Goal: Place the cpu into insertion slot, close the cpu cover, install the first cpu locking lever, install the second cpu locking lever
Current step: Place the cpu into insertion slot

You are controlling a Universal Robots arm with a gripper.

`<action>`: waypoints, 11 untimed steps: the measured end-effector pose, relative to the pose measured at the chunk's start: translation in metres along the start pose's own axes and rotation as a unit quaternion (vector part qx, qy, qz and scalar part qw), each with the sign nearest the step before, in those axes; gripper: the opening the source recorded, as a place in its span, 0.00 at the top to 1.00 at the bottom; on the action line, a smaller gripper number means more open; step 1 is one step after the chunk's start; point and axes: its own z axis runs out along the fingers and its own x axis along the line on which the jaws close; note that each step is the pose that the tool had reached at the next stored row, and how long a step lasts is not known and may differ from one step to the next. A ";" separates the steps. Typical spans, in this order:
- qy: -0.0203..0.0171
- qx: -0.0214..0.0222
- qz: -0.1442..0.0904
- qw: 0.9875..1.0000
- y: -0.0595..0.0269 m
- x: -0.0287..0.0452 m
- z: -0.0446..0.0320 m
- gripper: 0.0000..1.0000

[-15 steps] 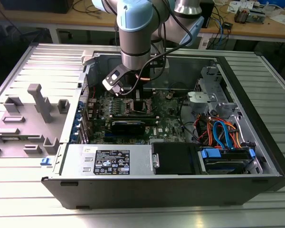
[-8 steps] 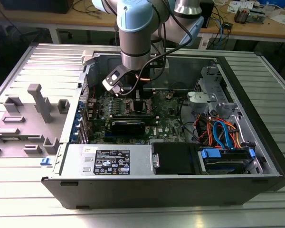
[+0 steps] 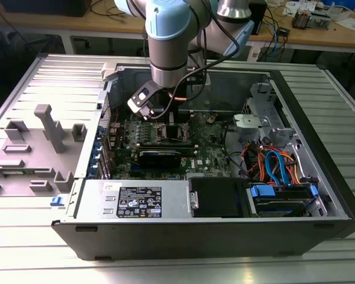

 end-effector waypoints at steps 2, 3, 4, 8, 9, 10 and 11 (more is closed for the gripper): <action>0.000 0.000 0.004 1.000 0.0000 -0.0001 0.0001 0.38; 0.000 0.000 0.005 1.000 0.0000 -0.0001 0.0001 0.38; 0.000 0.000 0.007 1.000 0.0000 -0.0001 0.0002 0.38; 0.000 0.000 0.011 1.000 0.0005 -0.0001 0.0005 0.38; 0.000 0.000 0.011 1.000 0.0006 -0.0001 0.0006 0.38; 0.000 0.000 0.011 1.000 0.0006 -0.0001 0.0006 0.38; 0.000 0.000 0.011 1.000 0.0006 -0.0001 0.0006 0.38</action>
